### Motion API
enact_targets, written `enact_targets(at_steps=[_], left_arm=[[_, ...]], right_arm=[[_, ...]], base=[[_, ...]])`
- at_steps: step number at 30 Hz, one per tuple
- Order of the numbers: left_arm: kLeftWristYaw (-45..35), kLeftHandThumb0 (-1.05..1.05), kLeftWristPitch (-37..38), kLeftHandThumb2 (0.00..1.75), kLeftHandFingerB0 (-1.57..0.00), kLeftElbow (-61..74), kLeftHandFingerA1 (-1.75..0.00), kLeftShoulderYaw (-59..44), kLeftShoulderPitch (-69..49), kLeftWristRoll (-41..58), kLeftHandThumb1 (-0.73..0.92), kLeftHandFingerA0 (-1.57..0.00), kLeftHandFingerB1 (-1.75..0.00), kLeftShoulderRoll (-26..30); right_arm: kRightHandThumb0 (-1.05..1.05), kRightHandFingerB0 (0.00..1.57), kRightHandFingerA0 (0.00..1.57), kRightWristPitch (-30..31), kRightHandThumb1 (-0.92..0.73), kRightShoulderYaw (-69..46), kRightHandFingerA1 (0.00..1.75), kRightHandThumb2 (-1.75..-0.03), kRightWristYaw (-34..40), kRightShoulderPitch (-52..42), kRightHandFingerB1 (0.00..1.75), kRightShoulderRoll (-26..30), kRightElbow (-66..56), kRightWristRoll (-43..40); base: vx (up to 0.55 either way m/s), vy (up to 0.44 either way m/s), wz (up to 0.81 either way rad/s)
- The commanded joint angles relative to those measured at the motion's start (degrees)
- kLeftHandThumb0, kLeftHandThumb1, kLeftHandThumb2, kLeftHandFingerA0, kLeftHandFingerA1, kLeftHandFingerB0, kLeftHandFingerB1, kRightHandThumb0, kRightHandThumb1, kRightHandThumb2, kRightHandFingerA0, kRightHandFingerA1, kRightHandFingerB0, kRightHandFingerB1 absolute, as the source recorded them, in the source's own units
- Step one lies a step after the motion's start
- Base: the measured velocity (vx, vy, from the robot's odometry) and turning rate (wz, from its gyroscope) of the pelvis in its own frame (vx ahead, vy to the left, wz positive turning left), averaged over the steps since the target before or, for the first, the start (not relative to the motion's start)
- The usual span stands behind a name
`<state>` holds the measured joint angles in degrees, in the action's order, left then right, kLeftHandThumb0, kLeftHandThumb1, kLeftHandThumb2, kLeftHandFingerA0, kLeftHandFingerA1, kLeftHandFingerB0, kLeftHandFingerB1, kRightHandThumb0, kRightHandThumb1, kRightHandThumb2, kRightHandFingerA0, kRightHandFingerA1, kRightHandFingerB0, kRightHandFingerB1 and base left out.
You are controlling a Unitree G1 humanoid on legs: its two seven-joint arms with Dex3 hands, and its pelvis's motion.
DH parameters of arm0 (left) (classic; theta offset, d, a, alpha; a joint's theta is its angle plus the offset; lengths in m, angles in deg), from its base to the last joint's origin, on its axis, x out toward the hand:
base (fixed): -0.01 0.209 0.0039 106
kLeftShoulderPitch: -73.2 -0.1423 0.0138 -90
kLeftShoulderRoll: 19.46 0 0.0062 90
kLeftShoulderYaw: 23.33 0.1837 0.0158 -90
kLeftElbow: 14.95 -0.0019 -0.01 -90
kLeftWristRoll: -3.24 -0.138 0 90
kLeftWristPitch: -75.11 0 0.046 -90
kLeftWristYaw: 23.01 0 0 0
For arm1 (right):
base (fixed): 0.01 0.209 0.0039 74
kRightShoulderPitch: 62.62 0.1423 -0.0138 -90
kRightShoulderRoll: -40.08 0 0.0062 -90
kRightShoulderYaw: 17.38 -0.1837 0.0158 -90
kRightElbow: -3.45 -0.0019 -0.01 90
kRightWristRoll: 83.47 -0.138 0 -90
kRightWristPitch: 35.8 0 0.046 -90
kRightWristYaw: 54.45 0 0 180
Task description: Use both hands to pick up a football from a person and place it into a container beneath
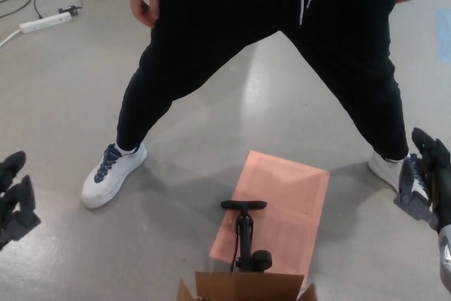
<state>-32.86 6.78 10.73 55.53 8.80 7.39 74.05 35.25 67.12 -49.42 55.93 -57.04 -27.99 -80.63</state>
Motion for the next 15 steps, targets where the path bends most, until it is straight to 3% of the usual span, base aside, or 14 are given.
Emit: enact_targets(at_steps=[1,7,8,9,13,14,15], left_arm=[[-2.4,-0.84,3.3,1.12,-0.07,-2.4,-0.23,-1.1,1.3,0.4,0.8,-0.06,-0.2,2.4],[0.0,-0.78,-0.2,1.1,-0.07,-7.8,-0.33,1.8,2.4,-3.9,0.81,-0.07,-0.26,5.6],[0.2,-0.68,-0.2,0.73,-0.07,-8.4,-0.27,2.1,1.8,-4.2,0.92,-0.09,-0.23,6.0],[0.1,-0.67,-0.4,0.73,-0.08,-8.9,-0.28,2.2,1.2,-4.1,0.92,-0.1,-0.24,6.3],[-1.6,-0.69,0.0,0.73,-0.08,-9.7,-0.29,2.4,-1.3,-3.8,0.92,-0.11,-0.24,6.6],[-1.7,-0.75,0.1,1.08,-0.01,-9.7,-0.45,2.8,-2.2,-4.1,0.77,-0.11,-0.32,6.4],[-1.8,-0.75,0.2,1.08,-0.01,-9.6,-0.45,3.0,-2.9,-4.2,0.77,-0.11,-0.32,6.1]], right_arm=[[-0.79,0.07,0.07,0.1,-0.8,-1.4,0.24,-1.08,0.3,2.8,0.22,1.9,8.3,-0.5],[-0.75,0.07,0.08,4.9,-0.79,-0.8,0.34,-1.06,2.1,2.2,0.26,3.3,15.6,1.0],[-0.76,0.07,0.07,5.3,-0.8,-0.8,0.28,-1.06,1.6,1.3,0.23,3.2,16.2,0.9],[-0.73,0.07,0.07,5.5,-0.79,-0.2,0.36,-1.06,1.9,0.3,0.25,3.1,16.6,1.6],[-0.74,0.07,0.07,5.4,-0.79,1.6,0.33,-1.05,3.5,-2.6,0.25,2.4,17.0,3.2],[-0.67,0.08,0.11,4.8,-0.92,1.9,0.26,-0.7,3.6,-3.7,0.21,2.4,17.0,3.5],[-0.67,0.08,0.11,4.1,-0.92,2.3,0.26,-0.7,3.6,-4.6,0.21,2.4,17.0,3.8]], base=[[0.0,0.0,0.0],[0.0,0.0,0.0],[0.0,0.0,0.0],[0.0,0.0,0.0],[0.0,0.0,0.0],[0.0,0.0,0.0],[0.0,0.0,0.0]])
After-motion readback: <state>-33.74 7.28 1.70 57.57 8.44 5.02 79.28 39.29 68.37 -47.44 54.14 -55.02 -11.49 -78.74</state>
